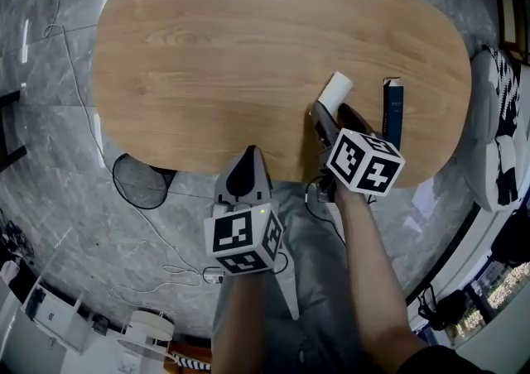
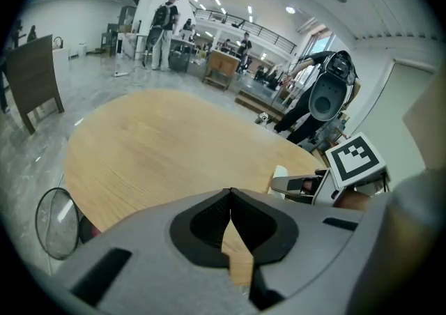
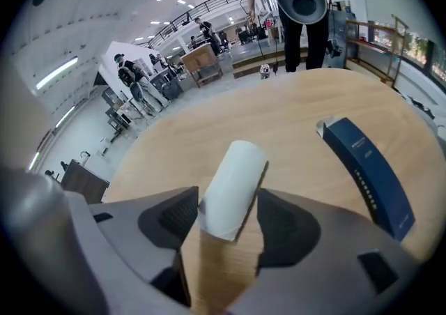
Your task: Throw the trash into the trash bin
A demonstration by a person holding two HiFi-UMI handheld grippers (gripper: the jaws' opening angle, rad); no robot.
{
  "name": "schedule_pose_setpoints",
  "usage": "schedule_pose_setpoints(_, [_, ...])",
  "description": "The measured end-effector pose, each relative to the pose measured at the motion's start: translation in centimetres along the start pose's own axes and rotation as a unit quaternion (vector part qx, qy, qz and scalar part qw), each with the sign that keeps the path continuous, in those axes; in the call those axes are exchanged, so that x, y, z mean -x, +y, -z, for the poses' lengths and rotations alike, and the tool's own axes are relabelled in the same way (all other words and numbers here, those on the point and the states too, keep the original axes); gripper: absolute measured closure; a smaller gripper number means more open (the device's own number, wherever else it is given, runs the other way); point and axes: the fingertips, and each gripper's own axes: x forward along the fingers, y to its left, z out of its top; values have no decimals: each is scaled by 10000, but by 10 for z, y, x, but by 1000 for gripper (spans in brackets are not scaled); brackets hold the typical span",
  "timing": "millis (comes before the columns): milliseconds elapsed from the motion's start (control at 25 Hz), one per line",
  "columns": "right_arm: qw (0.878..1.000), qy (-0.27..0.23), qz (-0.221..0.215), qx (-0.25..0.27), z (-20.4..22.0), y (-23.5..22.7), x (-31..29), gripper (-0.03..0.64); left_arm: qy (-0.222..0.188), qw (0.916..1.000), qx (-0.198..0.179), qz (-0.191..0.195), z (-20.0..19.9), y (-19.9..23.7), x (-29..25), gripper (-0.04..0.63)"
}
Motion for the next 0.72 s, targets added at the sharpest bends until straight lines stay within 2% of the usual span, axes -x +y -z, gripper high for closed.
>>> schedule_pose_setpoints(320, [9995, 149, -16, 281, 3, 8, -10, 392, -6, 9997, 194, -142, 1, 14, 0, 589])
schedule_pose_setpoints(480, [9994, 116, -122, 303, 1, 17, -7, 438, -77, 9992, 317, -231, 0, 25, 6, 589])
schedule_pose_setpoints(720, [9967, 83, -576, 565, 10, 62, -6, 451, -266, 9969, 587, -448, 2, 61, 27, 589])
